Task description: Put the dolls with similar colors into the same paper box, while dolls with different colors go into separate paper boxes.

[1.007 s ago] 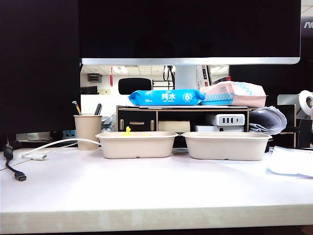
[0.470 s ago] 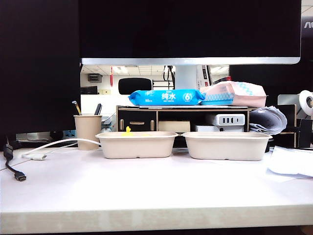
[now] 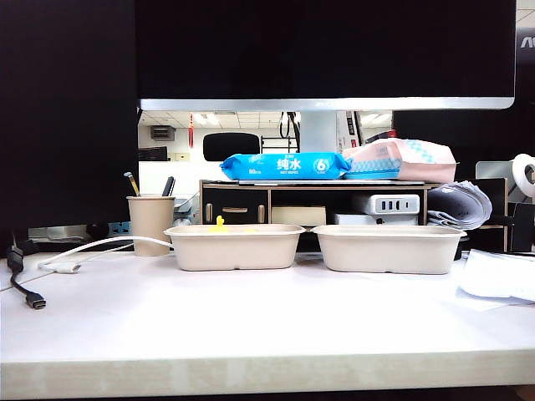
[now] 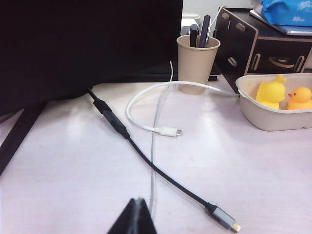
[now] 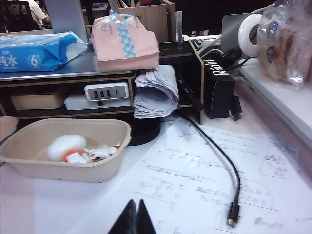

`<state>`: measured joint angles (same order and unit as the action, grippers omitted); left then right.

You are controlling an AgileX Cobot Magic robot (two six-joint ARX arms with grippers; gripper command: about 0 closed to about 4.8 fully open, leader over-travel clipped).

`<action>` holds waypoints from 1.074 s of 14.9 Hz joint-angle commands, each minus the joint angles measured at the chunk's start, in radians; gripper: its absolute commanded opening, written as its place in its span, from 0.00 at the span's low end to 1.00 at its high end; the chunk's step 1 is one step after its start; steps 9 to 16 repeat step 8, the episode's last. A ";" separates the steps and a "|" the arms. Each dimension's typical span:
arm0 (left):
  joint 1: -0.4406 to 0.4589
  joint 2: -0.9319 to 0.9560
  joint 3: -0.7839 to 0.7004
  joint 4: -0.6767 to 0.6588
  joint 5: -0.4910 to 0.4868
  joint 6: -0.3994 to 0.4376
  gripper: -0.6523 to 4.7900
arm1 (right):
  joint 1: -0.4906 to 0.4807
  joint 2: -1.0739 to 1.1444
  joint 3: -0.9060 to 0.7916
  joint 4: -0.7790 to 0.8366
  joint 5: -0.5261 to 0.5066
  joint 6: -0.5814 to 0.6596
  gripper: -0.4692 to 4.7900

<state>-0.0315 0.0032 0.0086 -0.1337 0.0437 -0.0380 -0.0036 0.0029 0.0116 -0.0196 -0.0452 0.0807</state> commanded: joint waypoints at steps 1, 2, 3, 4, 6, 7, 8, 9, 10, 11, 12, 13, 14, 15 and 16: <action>0.002 0.000 0.001 0.007 0.003 0.003 0.11 | 0.033 0.000 -0.006 0.017 0.000 -0.002 0.08; 0.002 0.000 0.001 0.007 0.003 0.003 0.11 | 0.033 0.000 -0.006 0.017 0.000 -0.002 0.08; 0.002 0.000 0.001 0.007 0.003 0.003 0.11 | 0.032 0.000 -0.006 0.017 0.000 -0.002 0.08; 0.002 0.000 0.001 0.007 0.003 0.003 0.11 | 0.033 0.000 -0.006 0.017 0.000 -0.002 0.08; 0.002 0.000 0.001 0.007 0.003 0.003 0.11 | 0.034 0.000 -0.006 0.017 -0.001 -0.002 0.08; 0.002 0.000 0.001 0.007 0.003 0.003 0.11 | 0.034 0.000 -0.006 0.017 -0.001 -0.002 0.08; 0.002 0.000 0.001 0.007 0.003 0.003 0.11 | 0.034 0.000 -0.006 0.017 -0.001 -0.002 0.08; 0.002 0.000 0.001 0.007 0.003 0.003 0.11 | 0.034 0.000 -0.006 0.017 -0.001 -0.002 0.08; 0.002 0.000 0.001 0.007 0.003 0.003 0.11 | 0.034 0.000 -0.006 0.017 -0.001 -0.002 0.08; 0.002 0.000 0.001 0.007 0.003 0.003 0.11 | 0.034 0.000 -0.006 0.017 -0.001 -0.002 0.08; 0.002 0.000 0.001 0.007 0.003 0.003 0.11 | 0.034 0.000 -0.006 0.017 -0.001 -0.002 0.08; 0.002 0.000 0.001 0.007 0.003 0.003 0.11 | 0.034 0.000 -0.006 0.017 -0.001 -0.002 0.08; 0.002 0.000 0.001 0.007 0.003 0.003 0.11 | 0.034 0.000 -0.006 0.017 -0.001 -0.002 0.08; 0.002 0.000 0.001 0.007 0.003 0.003 0.11 | 0.034 0.000 -0.006 0.017 -0.001 -0.002 0.08; 0.002 0.000 0.001 0.007 0.003 0.003 0.11 | 0.034 0.000 -0.006 0.017 -0.001 -0.002 0.08</action>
